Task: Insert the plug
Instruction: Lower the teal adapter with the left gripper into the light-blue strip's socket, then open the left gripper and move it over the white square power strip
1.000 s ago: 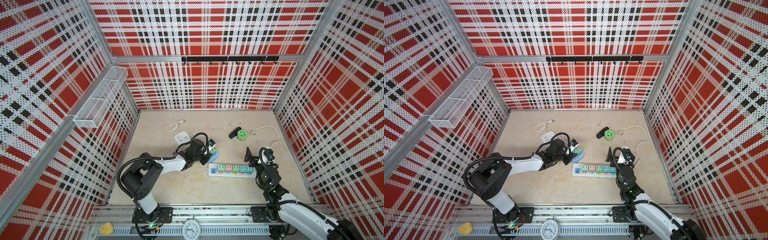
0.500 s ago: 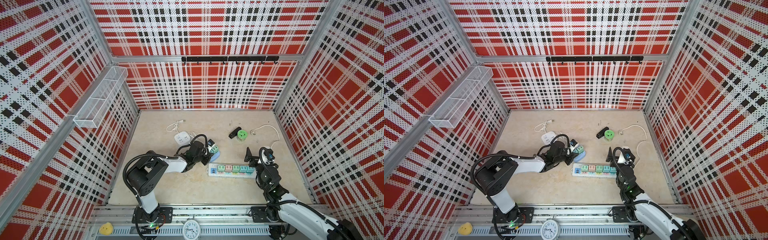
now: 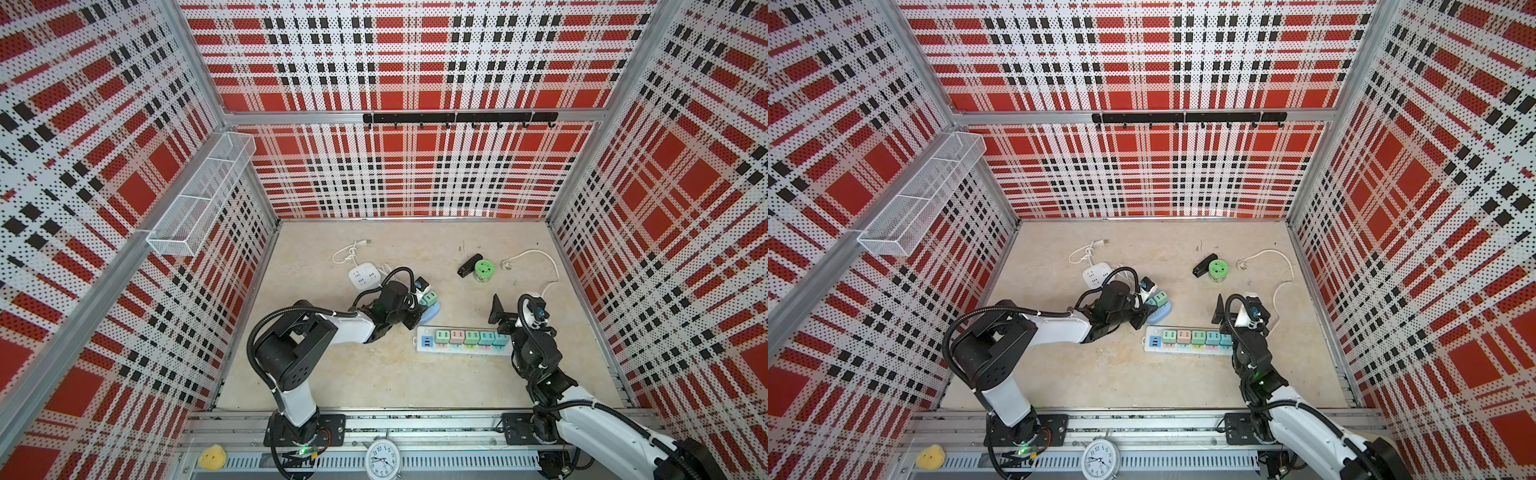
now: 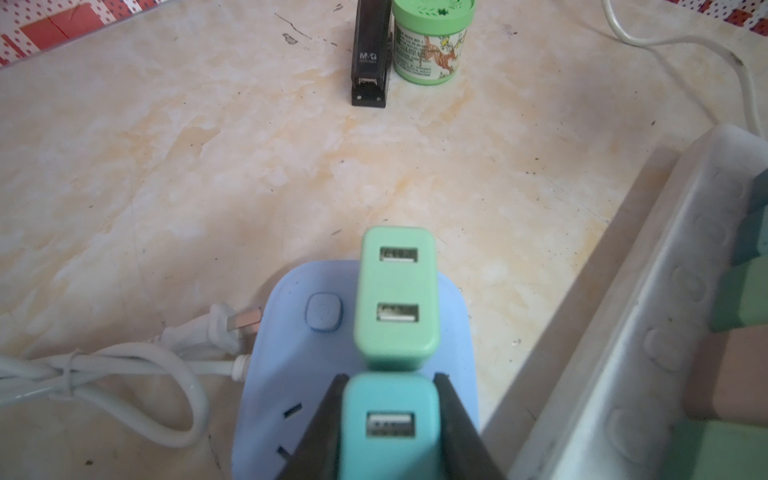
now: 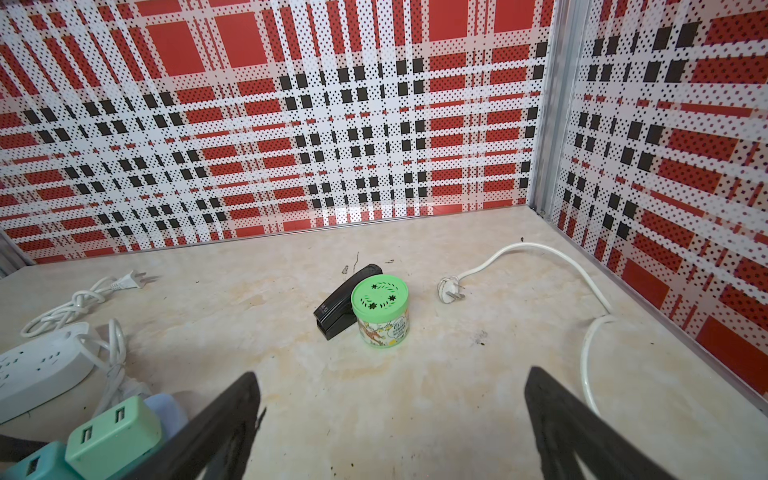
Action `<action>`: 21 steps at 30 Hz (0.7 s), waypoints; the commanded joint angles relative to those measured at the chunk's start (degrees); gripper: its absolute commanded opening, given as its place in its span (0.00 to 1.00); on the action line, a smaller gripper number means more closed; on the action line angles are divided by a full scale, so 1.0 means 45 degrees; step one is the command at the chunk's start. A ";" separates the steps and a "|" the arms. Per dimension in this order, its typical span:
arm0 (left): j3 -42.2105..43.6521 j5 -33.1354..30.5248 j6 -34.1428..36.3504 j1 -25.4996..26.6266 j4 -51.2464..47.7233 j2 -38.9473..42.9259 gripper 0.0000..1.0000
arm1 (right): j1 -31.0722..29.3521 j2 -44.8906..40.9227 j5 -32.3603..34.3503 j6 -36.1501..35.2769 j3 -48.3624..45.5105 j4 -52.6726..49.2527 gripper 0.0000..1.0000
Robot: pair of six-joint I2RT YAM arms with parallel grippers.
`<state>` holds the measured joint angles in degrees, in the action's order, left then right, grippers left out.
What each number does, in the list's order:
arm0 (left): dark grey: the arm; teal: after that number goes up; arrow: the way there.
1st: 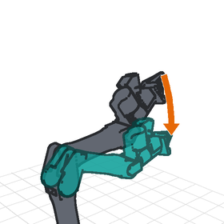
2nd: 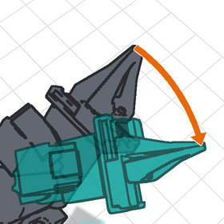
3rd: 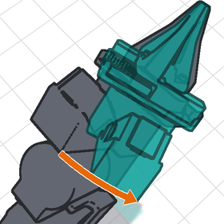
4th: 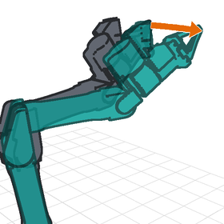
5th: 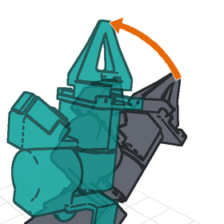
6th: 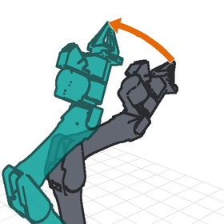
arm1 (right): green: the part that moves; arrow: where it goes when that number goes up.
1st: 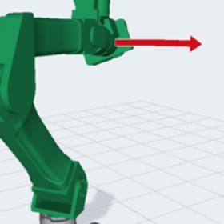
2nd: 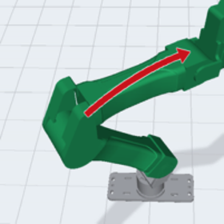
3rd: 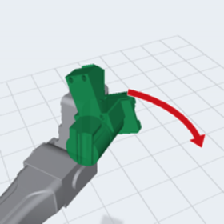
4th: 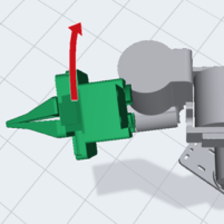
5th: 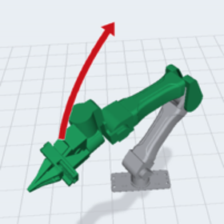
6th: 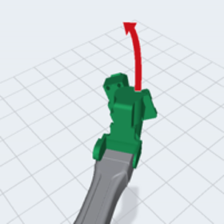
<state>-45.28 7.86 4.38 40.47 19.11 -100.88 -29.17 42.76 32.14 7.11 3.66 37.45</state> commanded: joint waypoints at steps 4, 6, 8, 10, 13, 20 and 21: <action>-0.0991 -0.0264 -0.0143 -0.0062 -0.3176 0.1561 0.99 | 0.0036 0.0223 -0.0053 0.0103 0.0126 0.0411 1.00; -0.1195 -0.0145 -0.0145 -0.0064 -0.3480 0.2447 0.99 | 0.0037 0.0281 -0.0054 0.0131 0.0124 0.0427 1.00; -0.1149 -0.0163 -0.0202 -0.0067 -0.3525 0.3555 0.99 | 0.0037 0.0338 -0.0062 0.0135 0.0124 0.0467 1.00; -0.0931 -0.0584 -0.0363 -0.0082 -0.3530 0.4771 0.99 | 0.0061 0.0502 -0.0077 0.0137 0.0124 0.0626 1.00; -0.0363 -0.1267 -0.0468 -0.0258 -0.3328 0.6569 0.99 | 0.0071 0.0945 -0.0147 0.0099 0.0143 0.0975 1.00; 0.0875 -0.0219 -0.3303 -0.3341 -0.0942 0.7696 0.99 | 0.0056 0.2278 -0.0304 -0.0133 0.0352 0.1956 1.00; 0.0763 -0.0839 -0.3849 -0.3653 -0.0930 0.7492 0.99 | 0.0069 0.2351 -0.0311 -0.0136 0.0395 0.1934 1.00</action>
<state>-42.26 5.32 -3.75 27.88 12.14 -65.32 -29.15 52.38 31.31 7.05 3.84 41.60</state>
